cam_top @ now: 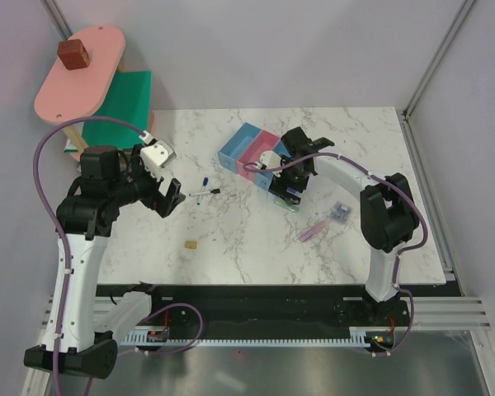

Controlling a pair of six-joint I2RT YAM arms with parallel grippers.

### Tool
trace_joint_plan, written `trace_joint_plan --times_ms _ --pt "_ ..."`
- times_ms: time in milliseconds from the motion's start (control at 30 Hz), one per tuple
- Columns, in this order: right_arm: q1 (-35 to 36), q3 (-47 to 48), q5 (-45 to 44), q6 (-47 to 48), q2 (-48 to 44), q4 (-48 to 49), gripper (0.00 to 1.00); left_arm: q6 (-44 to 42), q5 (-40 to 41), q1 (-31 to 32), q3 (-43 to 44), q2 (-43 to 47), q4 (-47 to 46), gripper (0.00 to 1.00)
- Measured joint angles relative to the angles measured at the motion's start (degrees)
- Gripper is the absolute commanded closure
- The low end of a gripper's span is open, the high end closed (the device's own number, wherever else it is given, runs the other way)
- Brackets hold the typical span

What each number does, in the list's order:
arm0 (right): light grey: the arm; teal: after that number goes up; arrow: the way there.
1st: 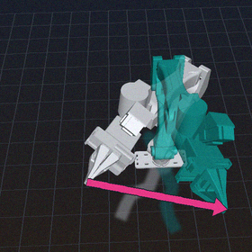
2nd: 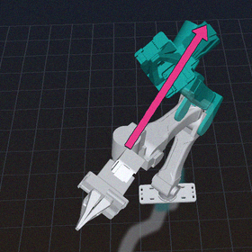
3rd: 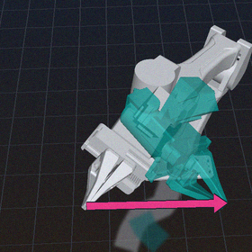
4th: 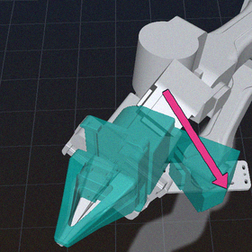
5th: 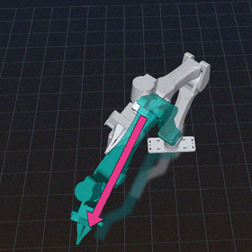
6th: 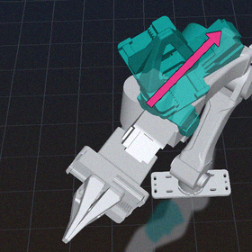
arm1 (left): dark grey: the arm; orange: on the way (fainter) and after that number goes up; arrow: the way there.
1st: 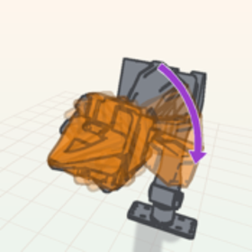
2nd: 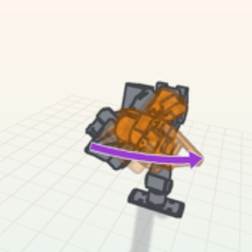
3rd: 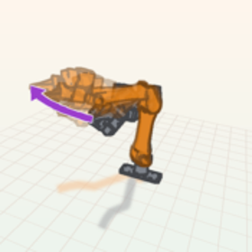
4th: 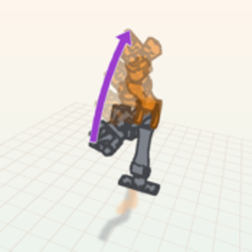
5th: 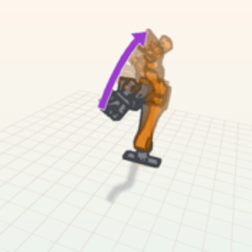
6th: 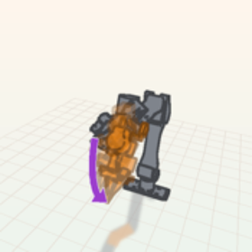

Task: Sort the stationery into containers
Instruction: Move the storage box to the center of the board.

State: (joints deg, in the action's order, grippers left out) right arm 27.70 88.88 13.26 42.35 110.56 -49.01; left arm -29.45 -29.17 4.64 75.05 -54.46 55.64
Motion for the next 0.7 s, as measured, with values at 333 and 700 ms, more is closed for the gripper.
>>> trace_joint_plan --times_ms 333,700 --pt "-0.6 -7.3 -13.4 -2.0 0.5 17.1 0.07 0.0 0.0 0.0 0.0 0.2 0.0 0.0" --pt "-1.0 -10.7 -25.4 2.9 1.9 32.7 0.07 0.0 -1.0 0.0 0.0 0.0 0.0 0.0"
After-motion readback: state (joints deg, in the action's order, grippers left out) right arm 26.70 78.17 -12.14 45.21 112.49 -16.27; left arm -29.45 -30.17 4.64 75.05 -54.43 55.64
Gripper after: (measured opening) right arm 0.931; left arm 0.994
